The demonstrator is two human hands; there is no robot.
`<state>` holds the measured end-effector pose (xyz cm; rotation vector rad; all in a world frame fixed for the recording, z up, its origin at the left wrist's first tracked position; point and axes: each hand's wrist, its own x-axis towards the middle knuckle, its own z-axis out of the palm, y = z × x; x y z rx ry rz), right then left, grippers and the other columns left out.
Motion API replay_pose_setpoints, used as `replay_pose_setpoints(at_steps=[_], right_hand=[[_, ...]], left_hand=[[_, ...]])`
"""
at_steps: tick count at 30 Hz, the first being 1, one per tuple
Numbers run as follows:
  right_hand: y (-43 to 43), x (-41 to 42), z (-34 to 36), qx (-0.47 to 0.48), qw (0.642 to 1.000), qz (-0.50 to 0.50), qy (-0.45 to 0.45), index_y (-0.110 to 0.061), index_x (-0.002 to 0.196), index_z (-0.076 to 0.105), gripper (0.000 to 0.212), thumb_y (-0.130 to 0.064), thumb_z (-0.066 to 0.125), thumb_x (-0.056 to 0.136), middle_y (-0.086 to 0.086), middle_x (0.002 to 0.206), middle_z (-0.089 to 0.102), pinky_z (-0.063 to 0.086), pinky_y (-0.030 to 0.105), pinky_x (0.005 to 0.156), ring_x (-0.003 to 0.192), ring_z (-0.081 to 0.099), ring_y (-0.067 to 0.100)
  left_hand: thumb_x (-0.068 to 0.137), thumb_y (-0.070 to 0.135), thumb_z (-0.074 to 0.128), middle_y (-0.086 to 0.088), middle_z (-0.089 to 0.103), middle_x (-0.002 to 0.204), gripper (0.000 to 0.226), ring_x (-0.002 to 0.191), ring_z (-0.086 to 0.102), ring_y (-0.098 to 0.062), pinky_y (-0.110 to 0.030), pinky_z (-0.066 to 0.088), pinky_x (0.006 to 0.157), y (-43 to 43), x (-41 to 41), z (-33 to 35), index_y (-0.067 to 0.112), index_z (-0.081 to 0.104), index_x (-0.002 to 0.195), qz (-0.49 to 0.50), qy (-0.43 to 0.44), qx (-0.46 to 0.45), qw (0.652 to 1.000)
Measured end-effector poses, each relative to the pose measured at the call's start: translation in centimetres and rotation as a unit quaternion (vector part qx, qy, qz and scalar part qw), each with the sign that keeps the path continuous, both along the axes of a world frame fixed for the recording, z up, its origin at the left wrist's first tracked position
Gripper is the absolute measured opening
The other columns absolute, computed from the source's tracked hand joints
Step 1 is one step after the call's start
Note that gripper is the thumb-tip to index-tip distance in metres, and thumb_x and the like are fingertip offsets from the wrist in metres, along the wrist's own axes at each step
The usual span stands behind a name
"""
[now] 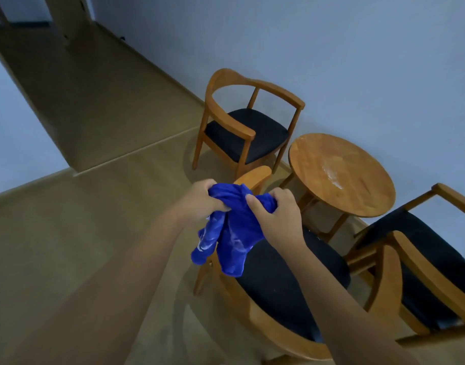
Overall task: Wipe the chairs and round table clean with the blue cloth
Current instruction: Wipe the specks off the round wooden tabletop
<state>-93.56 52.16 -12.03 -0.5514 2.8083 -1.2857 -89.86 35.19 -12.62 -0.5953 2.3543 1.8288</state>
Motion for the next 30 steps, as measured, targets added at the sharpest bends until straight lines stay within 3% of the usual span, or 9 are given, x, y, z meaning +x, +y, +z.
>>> replay_pose_setpoints(at_steps=[4, 7, 11, 14, 17, 19, 21, 25, 30], right_hand=[[-2.6, -0.3, -0.6, 0.015, 0.999, 0.036, 0.016, -0.014, 0.065, 0.042, 0.037, -0.037, 0.062, 0.085, -0.002, 0.075, 0.041, 0.033, 0.017, 0.058, 0.063, 0.04, 0.007], [-4.1, -1.6, -1.4, -0.086, 0.994, 0.047, -0.056, -0.005, 0.064, 0.049, 0.035, -0.031, 0.059, 0.085, 0.004, 0.09, 0.05, 0.038, 0.022, 0.072, 0.083, 0.05, 0.011], [-6.8, -4.7, -2.2, -0.261, 0.934, 0.021, -0.243, -0.003, 0.059, 0.048, 0.053, -0.046, 0.043, 0.09, 0.025, 0.083, 0.058, 0.045, 0.036, 0.085, 0.085, 0.061, 0.03], [-9.9, -8.0, -2.7, -0.246, 0.906, -0.129, -0.32, -0.015, 0.079, 0.057, 0.052, -0.056, 0.031, 0.094, 0.009, 0.085, 0.064, 0.05, 0.037, 0.08, 0.078, 0.065, 0.022], [-12.7, -11.6, -3.4, -0.301, 0.844, -0.194, -0.4, -0.022, 0.125, 0.043, 0.065, -0.072, 0.036, 0.084, 0.004, 0.115, 0.059, 0.05, 0.046, 0.089, 0.099, 0.061, 0.024], [-14.5, -13.7, -3.0, -0.337, 0.809, -0.182, -0.445, -0.024, 0.129, 0.042, 0.071, -0.074, 0.044, 0.079, 0.003, 0.118, 0.058, 0.046, 0.047, 0.095, 0.105, 0.059, 0.025], [-16.3, -15.4, -2.8, -0.398, 0.75, -0.167, -0.502, -0.016, 0.119, 0.059, 0.065, -0.066, 0.054, 0.079, 0.008, 0.112, 0.066, 0.046, 0.044, 0.097, 0.103, 0.062, 0.026], [-19.5, -18.8, -3.6, -0.47, 0.712, -0.24, -0.463, -0.011, 0.109, 0.066, 0.028, -0.029, 0.059, 0.089, 0.011, 0.101, 0.069, 0.054, 0.033, 0.077, 0.087, 0.065, 0.022], [-23.4, -23.1, -4.7, -0.473, 0.725, -0.382, -0.323, -0.02, 0.119, 0.058, 0.029, -0.012, 0.053, 0.09, 0.007, 0.099, 0.069, 0.056, 0.032, 0.065, 0.083, 0.068, 0.02]], left_hand=[[0.078, 0.006, 0.06, -0.002, 0.051, 0.069, 0.014, 0.061, 0.048, -0.014, -0.024, 0.039, 0.053, -2.1, -2.0, 0.3, 0.01, 0.046, 0.077, 0.018, 0.065, -0.104, 0.992], [0.08, 0.009, 0.057, 0.001, 0.047, 0.067, 0.019, 0.059, 0.044, -0.013, -0.024, 0.032, 0.052, -3.2, -4.3, -0.1, 0.016, 0.041, 0.07, -0.001, 0.064, -0.186, 0.981], [0.084, 0.006, 0.048, 0.002, 0.048, 0.07, 0.014, 0.066, 0.05, -0.018, -0.03, 0.038, 0.06, -5.1, -8.3, -0.3, 0.018, 0.042, 0.078, -0.004, 0.052, -0.187, 0.981], [0.084, 0.005, 0.048, 0.001, 0.05, 0.073, 0.011, 0.067, 0.05, -0.018, -0.03, 0.039, 0.059, -7.2, -11.5, 0.3, 0.015, 0.043, 0.086, -0.047, 0.066, -0.199, 0.977], [0.083, 0.001, 0.049, -0.001, 0.052, 0.076, 0.016, 0.068, 0.051, -0.015, -0.024, 0.041, 0.057, -9.5, -14.5, 1.1, 0.014, 0.046, 0.09, -0.13, 0.083, -0.221, 0.963], [0.082, -0.001, 0.051, 0.0, 0.052, 0.075, 0.018, 0.066, 0.05, -0.012, -0.021, 0.04, 0.056, -11.0, -16.5, 1.3, 0.015, 0.046, 0.089, -0.169, 0.095, -0.225, 0.955], [0.082, -0.001, 0.052, 0.001, 0.054, 0.075, 0.018, 0.069, 0.053, -0.013, -0.021, 0.041, 0.057, -12.0, -18.4, 1.1, 0.014, 0.048, 0.09, -0.195, 0.1, -0.214, 0.952], [0.08, -0.001, 0.054, 0.007, 0.053, 0.078, 0.022, 0.071, 0.052, -0.008, -0.016, 0.037, 0.056, -13.9, -22.5, 0.2, 0.015, 0.049, 0.094, -0.25, 0.108, -0.185, 0.944], [0.071, 0.001, 0.066, 0.004, 0.055, 0.097, 0.031, 0.078, 0.053, -0.006, -0.015, 0.041, 0.062, -18.3, -28.6, -1.4, 0.019, 0.056, 0.096, -0.353, 0.111, -0.158, 0.915]])
